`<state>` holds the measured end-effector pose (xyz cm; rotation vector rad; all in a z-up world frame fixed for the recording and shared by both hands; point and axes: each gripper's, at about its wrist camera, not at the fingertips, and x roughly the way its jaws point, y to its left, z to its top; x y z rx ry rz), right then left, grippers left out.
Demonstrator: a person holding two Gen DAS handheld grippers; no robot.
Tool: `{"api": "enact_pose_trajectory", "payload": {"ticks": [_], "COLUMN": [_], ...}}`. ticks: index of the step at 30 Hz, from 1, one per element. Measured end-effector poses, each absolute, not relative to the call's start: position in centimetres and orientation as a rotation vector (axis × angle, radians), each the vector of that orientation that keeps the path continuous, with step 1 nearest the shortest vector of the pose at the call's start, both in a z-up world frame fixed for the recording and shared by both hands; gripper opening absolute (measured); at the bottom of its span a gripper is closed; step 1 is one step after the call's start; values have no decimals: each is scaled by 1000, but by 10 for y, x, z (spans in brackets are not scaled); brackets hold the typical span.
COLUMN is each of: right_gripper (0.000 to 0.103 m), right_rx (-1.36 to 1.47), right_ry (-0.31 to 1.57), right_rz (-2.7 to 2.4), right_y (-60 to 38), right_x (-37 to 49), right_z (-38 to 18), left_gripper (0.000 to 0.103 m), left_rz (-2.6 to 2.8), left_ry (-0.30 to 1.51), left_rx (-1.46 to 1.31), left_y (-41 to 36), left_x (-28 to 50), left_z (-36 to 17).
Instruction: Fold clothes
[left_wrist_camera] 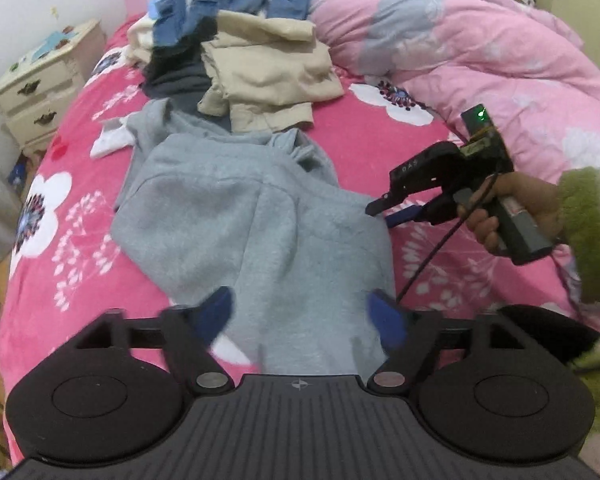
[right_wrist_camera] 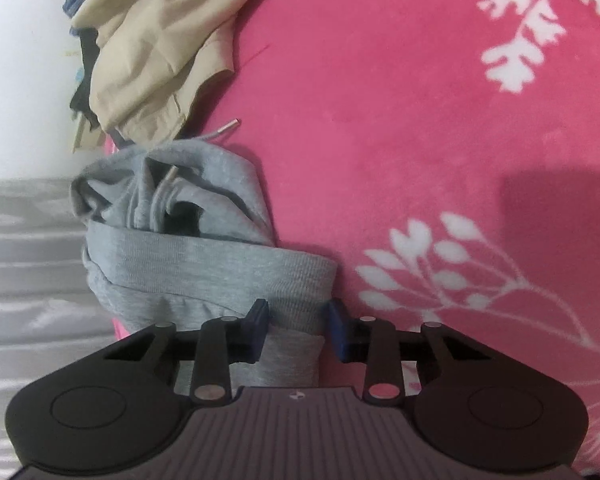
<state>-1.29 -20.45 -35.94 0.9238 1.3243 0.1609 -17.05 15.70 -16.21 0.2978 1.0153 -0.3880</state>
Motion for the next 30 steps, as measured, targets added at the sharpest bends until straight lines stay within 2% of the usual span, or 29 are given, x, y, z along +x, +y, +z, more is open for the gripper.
{"api": "enact_pose_trajectory", "payload": {"ticks": [3,5,7,8,9,13,16,19,23,30], "right_gripper": [42,38,32,24,20,19,19,19,19,19], "right_rx": [944,954,938,937,945,925,868,865,826,714], "right_ry": [1332,1316,1292,1271,1249,1169,1113,1086,1092,1150], "right_rz": [166,199,224,241,265,388,477,544,657,847], "right_y": [-203,-200,-199,-201,-204,-211,-207,-200,-182,-135], "right_x": [-8,-8,-11,-15,-20,-38,-45,-44,-39,-36], "right_z": [-373,-378,-372,-365,-356,-309,-277,-258,-236,-197], "left_gripper": [93,90,84,77,72,63,63,64,74,76], "left_rz": [-355,-298,-252,-242,-235,-261,-317,-457,-562,-446], "left_ry": [997,976,958,951,942,880,836,862,901,918], "left_rx": [278,319,360,380,395,368,271,287,383,273], "left_y": [164,162,155,151,147,132,125,110,86,95], "left_x": [-179,-179,-173,-167,-160,-132,-120,-120,-133,-124], "left_z": [-155,-168,-180,-184,-187,-184,-172,-177,-204,-221]}}
